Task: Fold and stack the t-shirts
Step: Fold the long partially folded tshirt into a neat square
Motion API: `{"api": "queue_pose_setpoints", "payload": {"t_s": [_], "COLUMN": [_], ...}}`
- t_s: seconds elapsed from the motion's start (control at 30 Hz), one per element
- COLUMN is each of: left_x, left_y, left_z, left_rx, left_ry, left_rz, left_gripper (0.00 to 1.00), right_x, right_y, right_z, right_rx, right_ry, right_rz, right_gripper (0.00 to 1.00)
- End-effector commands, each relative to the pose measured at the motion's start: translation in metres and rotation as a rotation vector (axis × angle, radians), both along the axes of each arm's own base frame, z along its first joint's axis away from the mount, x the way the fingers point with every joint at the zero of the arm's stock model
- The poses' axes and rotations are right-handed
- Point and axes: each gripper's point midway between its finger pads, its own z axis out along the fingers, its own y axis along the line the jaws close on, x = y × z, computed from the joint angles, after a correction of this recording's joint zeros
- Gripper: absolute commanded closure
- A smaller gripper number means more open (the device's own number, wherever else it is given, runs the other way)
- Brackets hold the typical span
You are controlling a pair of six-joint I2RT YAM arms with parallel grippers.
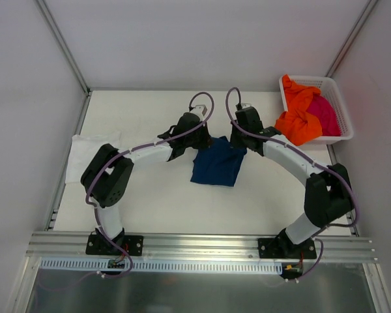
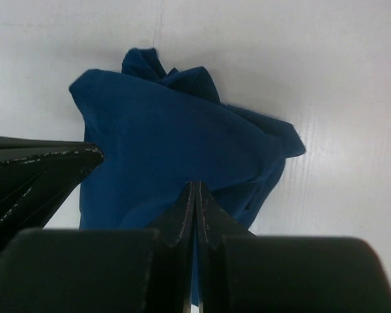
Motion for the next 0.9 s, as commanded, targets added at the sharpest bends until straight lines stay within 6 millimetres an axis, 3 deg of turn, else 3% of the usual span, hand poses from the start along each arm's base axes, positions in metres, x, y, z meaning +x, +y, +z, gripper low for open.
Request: {"api": "queue_pose_setpoints", "payload": {"t_s": [0.0, 0.2, 0.43, 0.67, 0.87], "left_x": [0.011, 0.021, 0.041, 0.058, 0.068], "left_y": [-0.007, -0.006, -0.008, -0.005, -0.004], "left_z": [-0.003, -0.023, -0.032, -0.043, -0.048], "left_rx": [-0.009, 0.009, 0.01, 0.007, -0.002], "left_ry": [-0.002, 0.03, 0.033, 0.052, 0.07], "left_rz": [-0.04, -0.038, -0.033, -0.019, -0.023], "left_gripper": [1.0, 1.0, 1.0, 1.0, 1.0], "right_x": [0.01, 0.018, 0.023, 0.031, 0.051], "right_y": [0.024, 0.035, 0.031, 0.029, 0.032], "right_z": [-0.015, -0.039, -0.055, -0.061, -0.056], "right_rx": [0.072, 0.078, 0.034, 0.013, 0.012], "right_ry": [0.026, 0.075, 0.096, 0.099, 0.097], "right_rz": [0.032, 0.043, 0.042, 0.035, 0.031], "right_gripper": [0.99, 1.0, 0.99, 1.0, 0.99]}}
